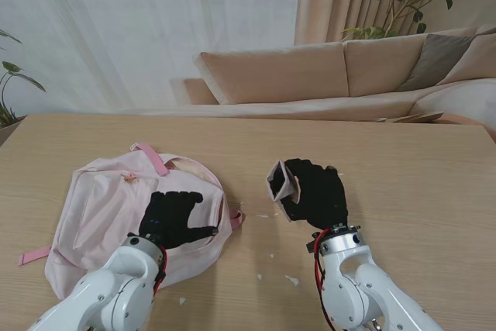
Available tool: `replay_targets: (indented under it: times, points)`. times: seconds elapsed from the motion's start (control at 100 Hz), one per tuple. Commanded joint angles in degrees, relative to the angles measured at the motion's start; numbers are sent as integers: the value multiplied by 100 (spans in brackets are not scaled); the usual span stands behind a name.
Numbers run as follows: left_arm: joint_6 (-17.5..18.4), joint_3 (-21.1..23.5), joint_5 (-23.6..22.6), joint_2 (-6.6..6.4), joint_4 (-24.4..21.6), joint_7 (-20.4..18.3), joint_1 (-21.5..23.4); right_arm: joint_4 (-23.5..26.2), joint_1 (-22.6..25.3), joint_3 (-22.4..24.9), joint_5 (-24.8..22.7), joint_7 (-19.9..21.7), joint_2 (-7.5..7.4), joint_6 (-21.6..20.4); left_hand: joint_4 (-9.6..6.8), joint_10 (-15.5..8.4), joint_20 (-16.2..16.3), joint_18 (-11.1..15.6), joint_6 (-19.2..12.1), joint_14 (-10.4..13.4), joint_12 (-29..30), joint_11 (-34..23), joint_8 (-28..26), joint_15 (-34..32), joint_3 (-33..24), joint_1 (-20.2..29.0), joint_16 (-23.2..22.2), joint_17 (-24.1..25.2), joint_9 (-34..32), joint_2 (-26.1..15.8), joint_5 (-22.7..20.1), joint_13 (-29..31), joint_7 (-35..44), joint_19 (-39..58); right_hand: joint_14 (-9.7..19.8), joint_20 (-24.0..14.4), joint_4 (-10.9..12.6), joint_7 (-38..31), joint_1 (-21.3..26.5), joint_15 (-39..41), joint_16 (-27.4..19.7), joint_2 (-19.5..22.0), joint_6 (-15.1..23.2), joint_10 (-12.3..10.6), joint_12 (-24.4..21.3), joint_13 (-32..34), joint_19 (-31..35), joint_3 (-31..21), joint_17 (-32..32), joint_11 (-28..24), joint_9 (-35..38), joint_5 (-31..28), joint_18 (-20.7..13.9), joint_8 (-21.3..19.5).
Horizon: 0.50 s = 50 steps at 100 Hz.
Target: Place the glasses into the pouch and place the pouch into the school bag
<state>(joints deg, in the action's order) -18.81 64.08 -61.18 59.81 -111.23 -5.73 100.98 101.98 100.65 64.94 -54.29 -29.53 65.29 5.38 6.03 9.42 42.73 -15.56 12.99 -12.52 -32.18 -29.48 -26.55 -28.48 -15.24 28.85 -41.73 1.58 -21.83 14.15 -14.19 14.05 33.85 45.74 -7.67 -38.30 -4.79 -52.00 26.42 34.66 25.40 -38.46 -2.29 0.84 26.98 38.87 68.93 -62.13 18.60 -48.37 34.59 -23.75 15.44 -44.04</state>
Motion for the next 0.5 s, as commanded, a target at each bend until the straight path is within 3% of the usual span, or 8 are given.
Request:
replay_targets:
  times: [0.0,0.02,0.06,0.23,0.33,0.35,0.37,0.49]
  points:
    - [-90,-101,177,114,26,-242,-268,1,71,12,24,49,24,-34,-155,96,248,84,171,88,-75,-28,38,125,812,19,-25,107,270,-351,338,-216,-61,-213,27,-63,145,-158,152,-38,69,143,164,-14,22,-22,62,-248,-68,0,-1,-120,60,-93]
    - [-208,-196,208,115,68,-269,-368,2,79,19,23,46,23,-38,-181,102,337,88,196,92,-87,-29,85,146,1293,214,-48,100,301,-467,434,-227,-103,-296,22,-63,144,-158,153,-38,69,144,164,-10,22,-21,63,-248,-65,-1,1,-119,59,-93]
    - [-451,-401,207,124,194,-268,-579,3,96,34,23,37,24,-44,-218,121,315,89,245,96,-122,-86,106,138,1614,258,-45,100,367,-541,479,-247,-200,-304,20,-64,142,-158,159,-39,69,142,164,-9,22,-24,64,-247,-64,-2,2,-120,56,-93]
    - [-1230,-1038,126,142,725,-330,-1282,30,166,93,23,17,23,-78,-258,119,262,90,315,111,-218,-215,-11,89,1612,482,-66,124,422,-382,593,-263,-120,-304,17,-65,141,-157,159,-37,70,140,164,-11,21,-24,62,-248,-69,0,2,-119,59,-94]
    - [-1404,-1166,188,121,823,-498,-1414,33,180,113,28,13,24,-92,-457,117,241,53,337,75,-299,-331,-141,0,1295,953,-104,75,315,-269,538,-150,48,-305,22,-67,138,-156,160,-40,69,142,164,-2,20,-29,63,-243,-66,3,-4,-119,66,-93]
    - [-1408,-1168,205,120,827,-504,-1413,33,180,115,35,17,25,-96,-369,110,249,42,328,55,-353,-374,-241,-56,4,487,-124,41,249,-5,525,-93,93,-290,20,-67,138,-156,166,-39,70,142,165,-2,21,-27,63,-243,-66,2,0,-119,66,-93]
    - [-1402,-1163,226,120,829,-500,-1406,33,179,117,39,21,24,-100,-333,109,251,33,318,40,-365,-410,-267,-89,-539,360,-135,18,195,89,499,-44,127,-281,31,-67,137,-156,164,-40,69,144,165,-5,20,-29,61,-242,-71,4,-2,-119,66,-92]
    - [-1278,-1033,309,128,763,-431,-1283,34,171,123,42,43,21,-115,-424,95,300,-27,236,-88,-437,-655,-364,-437,-1688,697,-202,-187,-371,103,258,456,423,-35,11,-66,138,-140,178,-51,64,155,156,8,3,-38,57,-251,-75,37,-19,-116,66,-80]
